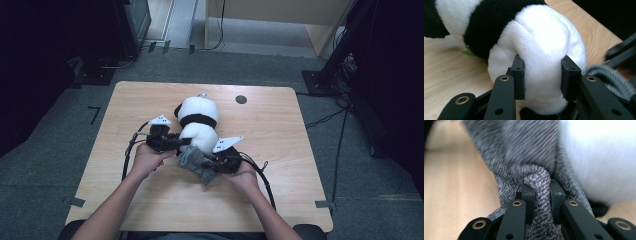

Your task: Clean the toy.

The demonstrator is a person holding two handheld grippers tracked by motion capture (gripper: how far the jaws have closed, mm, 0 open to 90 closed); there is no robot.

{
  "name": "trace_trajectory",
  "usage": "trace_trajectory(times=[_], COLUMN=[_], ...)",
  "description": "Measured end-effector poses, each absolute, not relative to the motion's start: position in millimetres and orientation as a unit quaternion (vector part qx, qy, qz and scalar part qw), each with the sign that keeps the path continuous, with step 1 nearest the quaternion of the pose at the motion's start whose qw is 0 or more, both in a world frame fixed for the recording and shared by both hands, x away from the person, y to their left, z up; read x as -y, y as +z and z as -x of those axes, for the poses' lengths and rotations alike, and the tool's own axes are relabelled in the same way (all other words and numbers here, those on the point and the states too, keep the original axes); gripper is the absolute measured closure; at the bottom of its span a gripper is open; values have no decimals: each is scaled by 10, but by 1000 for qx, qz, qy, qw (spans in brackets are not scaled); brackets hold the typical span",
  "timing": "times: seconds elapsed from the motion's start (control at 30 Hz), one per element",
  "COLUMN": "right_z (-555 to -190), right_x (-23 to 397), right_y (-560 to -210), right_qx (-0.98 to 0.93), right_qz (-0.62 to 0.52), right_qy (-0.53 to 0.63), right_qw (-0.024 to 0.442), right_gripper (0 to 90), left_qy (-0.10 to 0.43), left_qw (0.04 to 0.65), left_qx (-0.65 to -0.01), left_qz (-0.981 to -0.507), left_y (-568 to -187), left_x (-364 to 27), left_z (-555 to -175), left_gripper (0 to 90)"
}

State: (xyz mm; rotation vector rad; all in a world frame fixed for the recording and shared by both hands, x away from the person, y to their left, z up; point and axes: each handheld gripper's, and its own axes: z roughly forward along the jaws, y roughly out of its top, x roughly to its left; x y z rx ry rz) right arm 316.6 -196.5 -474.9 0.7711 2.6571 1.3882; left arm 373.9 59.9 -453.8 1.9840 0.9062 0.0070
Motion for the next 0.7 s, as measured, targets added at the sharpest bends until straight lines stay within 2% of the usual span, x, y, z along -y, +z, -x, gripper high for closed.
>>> trace_trajectory(times=[0.13,0.23,0.53,0.7], right_z=[-3098,-3087,-3176,-3190], right_x=[2080,2129,2059,1962], right_y=[-4475,-4393,-4674,-4807], right_qx=[-827,-817,-841,-857], right_qz=[-242,-243,-253,-250], right_qy=[505,518,478,449], right_qw=[56,75,39,34], right_gripper=[798,798,798,798], left_qy=[-37,-68,-54,-53], left_qw=[481,495,482,486], left_qx=[-376,-383,-383,-393], left_qz=[-791,-777,-786,-779], left_y=[-4521,-4486,-4525,-4514], left_x=[-622,-635,-614,-656], left_z=[-3760,-3764,-3770,-3787], left_gripper=[634,640,651,650])
